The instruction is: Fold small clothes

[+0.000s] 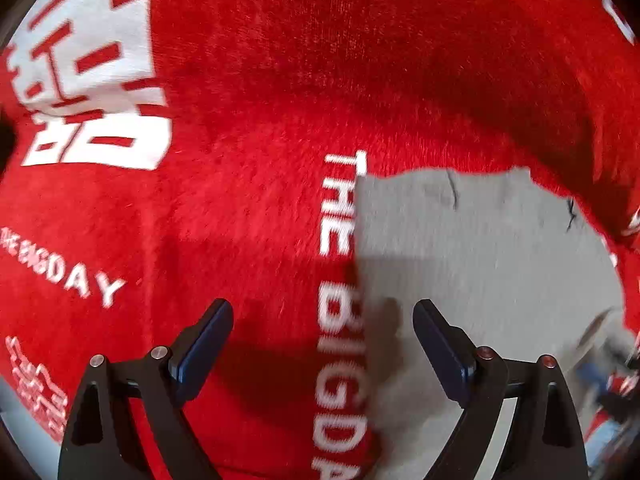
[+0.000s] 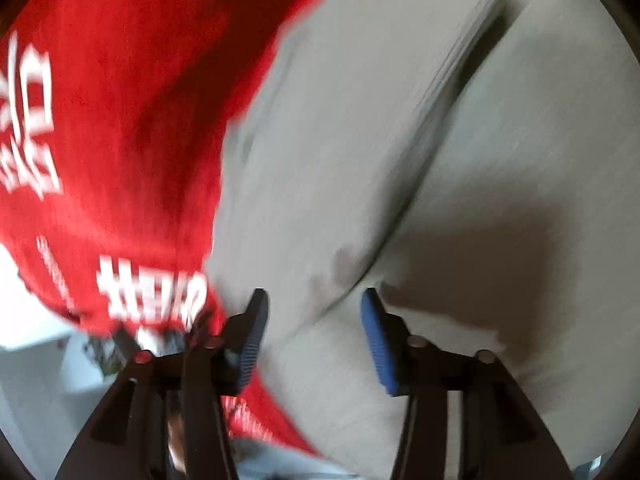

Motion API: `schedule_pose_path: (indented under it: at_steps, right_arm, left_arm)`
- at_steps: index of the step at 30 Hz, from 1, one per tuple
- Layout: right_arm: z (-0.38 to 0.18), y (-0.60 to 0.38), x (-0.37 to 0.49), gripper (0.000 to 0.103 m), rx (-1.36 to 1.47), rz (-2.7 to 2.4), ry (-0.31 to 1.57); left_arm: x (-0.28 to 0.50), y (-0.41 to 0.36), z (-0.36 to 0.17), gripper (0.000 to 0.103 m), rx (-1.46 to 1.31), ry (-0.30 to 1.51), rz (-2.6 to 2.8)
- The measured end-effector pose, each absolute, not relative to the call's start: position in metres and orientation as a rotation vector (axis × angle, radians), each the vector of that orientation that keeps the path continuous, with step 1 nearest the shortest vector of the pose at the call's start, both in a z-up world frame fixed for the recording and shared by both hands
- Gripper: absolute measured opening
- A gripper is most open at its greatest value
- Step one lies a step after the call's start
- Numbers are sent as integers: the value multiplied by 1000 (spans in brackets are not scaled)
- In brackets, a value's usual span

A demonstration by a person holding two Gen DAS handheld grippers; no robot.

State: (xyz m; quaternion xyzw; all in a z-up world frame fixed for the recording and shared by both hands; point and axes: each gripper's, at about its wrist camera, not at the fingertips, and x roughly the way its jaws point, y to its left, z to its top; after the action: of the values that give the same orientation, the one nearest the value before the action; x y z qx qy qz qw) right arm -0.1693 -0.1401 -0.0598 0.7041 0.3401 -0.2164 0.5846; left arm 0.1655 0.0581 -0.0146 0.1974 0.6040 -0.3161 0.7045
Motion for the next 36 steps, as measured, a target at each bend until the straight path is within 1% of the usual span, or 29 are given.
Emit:
schedule_pose_path:
  at_steps: [2,5,7,8,9,10,11,12,15,20,23,24,25,26,27,30,33,34,35,36]
  right_arm:
    - [-75,-117,-140,57,1687,-432,829]
    - [-84,-93,-114,57,1728,-393,799]
    - [-91,-93,-99,58,1725,-417,767]
    - [-95,-91,-95,55,1733,-430,752]
    - [-96,-91,-94,26,1746,-441,746]
    - [-96,-92,-95,7,1754,-458,757]
    - [-98,-93,-94,6,1770,-463,762]
    - [-97,-93,-93,6,1791,-455,741]
    - [-90,-88,-88,6,1789,-412,716]
    - [-110,-69,-75,6,1774,-389,827]
    - [-103,-74,-79,12,1752,-375,847]
    - [-98,-78,-85,22,1730,-373,869]
    - [-90,-85,-94,39,1694,-374,883]
    - [-82,-92,-105,49,1658,-390,882]
    - [-71,-104,-122,63,1610,-439,877]
    - [-51,-141,-188,65,1543,-648,824]
    - [-54,-172,-236,63,1602,-801,738]
    - [-57,-182,-244,56,1636,-822,698]
    - [-59,-190,-247,46,1655,-836,669]
    - [-58,-198,-248,5,1640,-847,668]
  left_arm:
    - [174,47,-22,92,446,1378,-719]
    - [181,35,-37,92,463,1432,-729]
    - [183,34,-42,78,444,1462,-743]
    - [184,34,-45,63,427,1484,-757]
    - [185,34,-44,55,418,1483,-768]
    - [185,34,-43,43,415,1476,-784]
    - [185,33,-42,20,406,1485,-821]
    - [185,32,-40,18,402,1494,-844]
    - [185,31,-38,18,479,1441,-858]
    - [191,38,-42,18,472,1434,-847]
    - [191,42,-40,18,481,1423,-827]
    - [191,43,-37,18,493,1413,-818]
    - [191,44,-35,18,499,1406,-815]
    - [190,45,-30,18,503,1395,-812]
    - [182,46,-23,18,501,1386,-812]
    - [172,47,-5,18,486,1343,-832]
    - [156,42,-1,18,521,1309,-858]
    - [147,39,-5,18,538,1306,-855]
    - [143,36,-9,18,558,1304,-842]
    - [139,34,-13,18,572,1307,-824]
